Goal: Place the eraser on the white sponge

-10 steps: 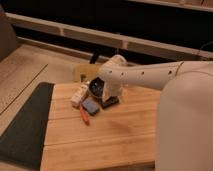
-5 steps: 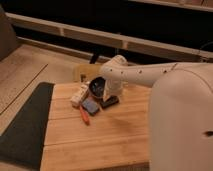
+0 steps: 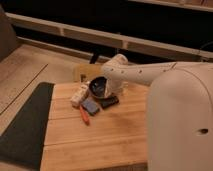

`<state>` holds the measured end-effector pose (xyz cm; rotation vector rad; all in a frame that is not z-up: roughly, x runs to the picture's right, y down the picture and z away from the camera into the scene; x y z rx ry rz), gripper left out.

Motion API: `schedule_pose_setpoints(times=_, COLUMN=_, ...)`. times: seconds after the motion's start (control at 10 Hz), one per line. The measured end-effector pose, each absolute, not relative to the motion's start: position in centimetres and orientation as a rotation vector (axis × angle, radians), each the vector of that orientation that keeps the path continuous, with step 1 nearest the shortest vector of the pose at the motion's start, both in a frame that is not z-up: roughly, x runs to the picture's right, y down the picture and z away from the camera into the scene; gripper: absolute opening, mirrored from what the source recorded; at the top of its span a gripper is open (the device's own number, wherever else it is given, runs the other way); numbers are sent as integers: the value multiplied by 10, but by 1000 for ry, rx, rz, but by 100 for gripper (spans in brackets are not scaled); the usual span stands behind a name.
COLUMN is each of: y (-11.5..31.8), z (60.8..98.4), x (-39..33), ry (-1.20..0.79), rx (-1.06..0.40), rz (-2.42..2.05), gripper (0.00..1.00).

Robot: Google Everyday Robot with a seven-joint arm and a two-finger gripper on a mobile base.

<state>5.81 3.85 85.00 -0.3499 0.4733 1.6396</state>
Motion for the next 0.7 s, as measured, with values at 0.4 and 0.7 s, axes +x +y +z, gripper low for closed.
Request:
schedule_pose_setpoints(times=0.4, y=37, z=867, x=40, ry=434, rx=-343, rz=1773, gripper=65)
schedule_pose_setpoints(times=0.7, y=38, z=867, x=41, ry=438, rx=-342, rz=1771, gripper=65)
